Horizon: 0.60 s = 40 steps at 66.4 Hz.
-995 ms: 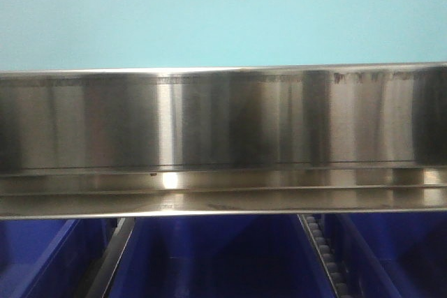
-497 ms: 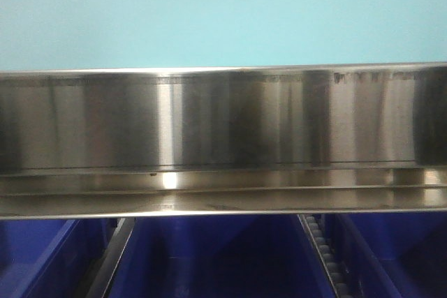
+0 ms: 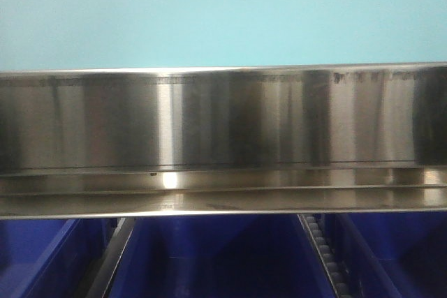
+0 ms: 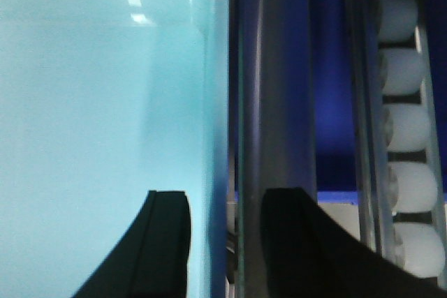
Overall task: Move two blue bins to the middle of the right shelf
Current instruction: 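Lift the light-blue bin upward off the shelf with both grippers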
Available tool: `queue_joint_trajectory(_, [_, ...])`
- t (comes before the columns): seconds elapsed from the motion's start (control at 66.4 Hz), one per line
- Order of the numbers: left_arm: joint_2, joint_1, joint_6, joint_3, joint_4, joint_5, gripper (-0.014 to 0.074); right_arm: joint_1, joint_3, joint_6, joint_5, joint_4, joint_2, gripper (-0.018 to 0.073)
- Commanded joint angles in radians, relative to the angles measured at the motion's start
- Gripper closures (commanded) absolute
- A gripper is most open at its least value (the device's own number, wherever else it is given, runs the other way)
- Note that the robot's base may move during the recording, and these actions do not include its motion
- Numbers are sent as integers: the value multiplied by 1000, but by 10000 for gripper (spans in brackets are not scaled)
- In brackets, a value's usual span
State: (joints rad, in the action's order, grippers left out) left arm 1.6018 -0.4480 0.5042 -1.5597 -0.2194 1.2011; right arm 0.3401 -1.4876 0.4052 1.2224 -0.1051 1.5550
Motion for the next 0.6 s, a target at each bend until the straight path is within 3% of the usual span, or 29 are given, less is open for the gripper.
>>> queue_joint_trajectory(0.0, [-1,-6,23,1,-23,9,382,-2,28,5,-1,-12,-1,396])
queue_joint_trajectory(0.588, [3,-6,23,1,-23,20,384,-2,-2,5,-14,-9,-1,396])
